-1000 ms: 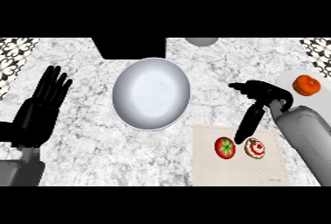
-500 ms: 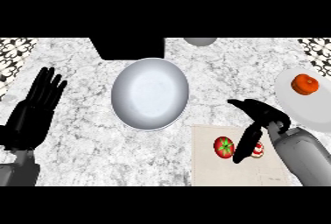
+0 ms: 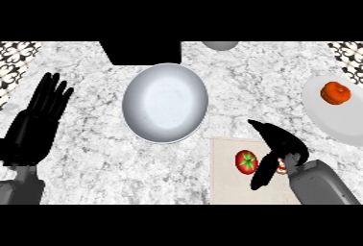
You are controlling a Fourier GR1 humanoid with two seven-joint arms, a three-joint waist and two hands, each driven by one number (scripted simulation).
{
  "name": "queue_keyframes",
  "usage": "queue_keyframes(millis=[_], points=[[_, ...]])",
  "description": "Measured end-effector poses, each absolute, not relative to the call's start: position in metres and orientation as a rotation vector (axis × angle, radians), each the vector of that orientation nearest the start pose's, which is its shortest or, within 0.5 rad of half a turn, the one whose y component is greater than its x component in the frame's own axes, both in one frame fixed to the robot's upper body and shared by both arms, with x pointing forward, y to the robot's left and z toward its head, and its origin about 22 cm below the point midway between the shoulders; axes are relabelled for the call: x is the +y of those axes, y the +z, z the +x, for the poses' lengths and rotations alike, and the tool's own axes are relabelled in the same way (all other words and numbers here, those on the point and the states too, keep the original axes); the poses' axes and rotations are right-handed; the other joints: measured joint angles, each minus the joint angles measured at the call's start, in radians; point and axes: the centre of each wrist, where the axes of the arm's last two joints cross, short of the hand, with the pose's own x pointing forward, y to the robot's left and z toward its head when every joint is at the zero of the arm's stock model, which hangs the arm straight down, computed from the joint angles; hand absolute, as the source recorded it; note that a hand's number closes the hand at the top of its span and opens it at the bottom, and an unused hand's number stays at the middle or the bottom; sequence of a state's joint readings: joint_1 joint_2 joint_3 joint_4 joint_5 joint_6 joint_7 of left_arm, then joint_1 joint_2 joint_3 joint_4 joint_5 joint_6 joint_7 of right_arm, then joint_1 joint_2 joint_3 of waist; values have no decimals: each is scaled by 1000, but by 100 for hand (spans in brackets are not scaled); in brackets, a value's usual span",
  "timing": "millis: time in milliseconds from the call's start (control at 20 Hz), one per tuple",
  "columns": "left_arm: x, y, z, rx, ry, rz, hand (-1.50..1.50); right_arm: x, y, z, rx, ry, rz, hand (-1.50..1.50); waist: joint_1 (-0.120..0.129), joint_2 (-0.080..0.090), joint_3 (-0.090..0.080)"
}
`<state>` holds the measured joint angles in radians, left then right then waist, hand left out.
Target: Pick the tomato from the placemat and place it in the bowl
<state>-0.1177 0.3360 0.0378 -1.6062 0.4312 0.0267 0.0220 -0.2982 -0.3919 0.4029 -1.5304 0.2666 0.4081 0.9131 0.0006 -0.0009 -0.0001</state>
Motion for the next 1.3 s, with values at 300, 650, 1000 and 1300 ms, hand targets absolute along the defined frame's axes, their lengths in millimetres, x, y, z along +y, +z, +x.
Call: queue_keyframes(millis=[300, 650, 1000, 1300], points=[[298, 57, 268, -1693, 69, -87, 0, -201, 44, 289, -660, 1051, -471, -150, 1, 1, 0], [294, 57, 272, -1694, 69, -93, 0, -196, 20, 299, -611, 1069, -467, -150, 2, 1, 0], [293, 65, 276, -1688, 67, -93, 0, -196, 11, 302, -603, 1125, -471, 150, 3, -3, -2], [299, 58, 274, -1689, 61, -85, 0, -189, 11, 309, -614, 1253, -510, 150, 2, -3, -4]])
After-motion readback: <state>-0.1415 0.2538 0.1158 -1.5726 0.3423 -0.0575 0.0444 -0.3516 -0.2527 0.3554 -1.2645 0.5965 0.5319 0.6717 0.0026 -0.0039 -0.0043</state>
